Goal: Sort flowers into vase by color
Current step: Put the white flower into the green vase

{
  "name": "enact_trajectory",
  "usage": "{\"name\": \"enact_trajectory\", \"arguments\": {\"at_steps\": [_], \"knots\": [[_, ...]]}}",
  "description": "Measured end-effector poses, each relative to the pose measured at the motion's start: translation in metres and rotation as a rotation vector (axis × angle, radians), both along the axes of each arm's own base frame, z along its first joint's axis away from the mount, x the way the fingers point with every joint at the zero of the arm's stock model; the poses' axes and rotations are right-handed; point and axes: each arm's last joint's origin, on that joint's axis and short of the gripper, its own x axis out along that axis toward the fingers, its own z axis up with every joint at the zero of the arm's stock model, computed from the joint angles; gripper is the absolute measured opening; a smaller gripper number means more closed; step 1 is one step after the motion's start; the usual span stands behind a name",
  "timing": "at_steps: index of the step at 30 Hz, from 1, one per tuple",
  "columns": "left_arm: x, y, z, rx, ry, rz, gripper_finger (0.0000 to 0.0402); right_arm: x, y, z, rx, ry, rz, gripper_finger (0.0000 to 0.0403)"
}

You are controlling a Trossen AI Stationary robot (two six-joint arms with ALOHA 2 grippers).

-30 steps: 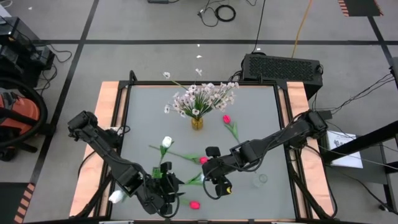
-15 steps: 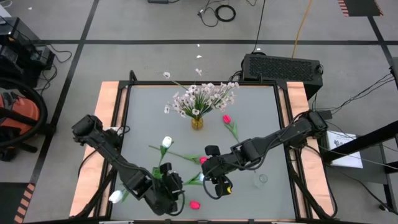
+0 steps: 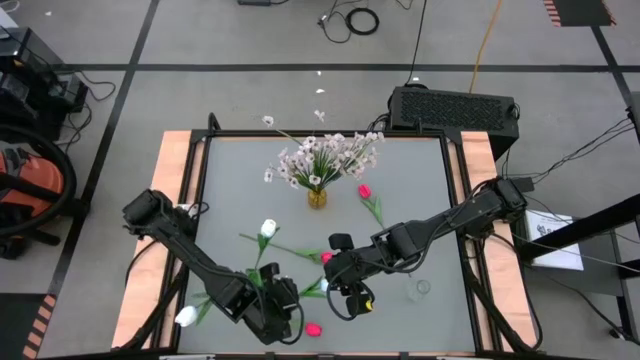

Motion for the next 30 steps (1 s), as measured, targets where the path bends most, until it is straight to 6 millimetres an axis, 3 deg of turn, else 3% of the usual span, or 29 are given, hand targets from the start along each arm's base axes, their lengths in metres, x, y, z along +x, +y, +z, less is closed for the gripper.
{"name": "enact_trajectory", "arguments": {"at_steps": [8,11,17,21,26,30], "knots": [[0.006,0.004,-0.007,0.027,0.019,-0.01,0.017,0.0,0.0,0.0,0.001,-0.003,0.001,0.0128],[0.007,0.004,-0.007,0.041,0.021,-0.03,0.0135,0.0,0.0,0.0,0.001,-0.004,0.001,0.0128],[0.006,0.005,-0.003,0.047,0.017,-0.047,0.002,0.0,0.0,0.0,0.001,-0.003,0.001,0.0128],[0.002,0.006,0.008,0.024,-0.003,-0.059,0.0018,-0.003,-0.001,0.002,-0.004,0.011,0.003,0.0131],[-0.006,0.006,0.027,-0.005,-0.045,-0.114,0.0016,-0.02,-0.005,0.024,-0.001,-0.02,0.007,0.0156],[-0.011,0.008,0.048,-0.061,-0.104,-0.177,0.0012,-0.046,-0.007,0.052,-0.001,-0.078,0.022,0.0184]]}}
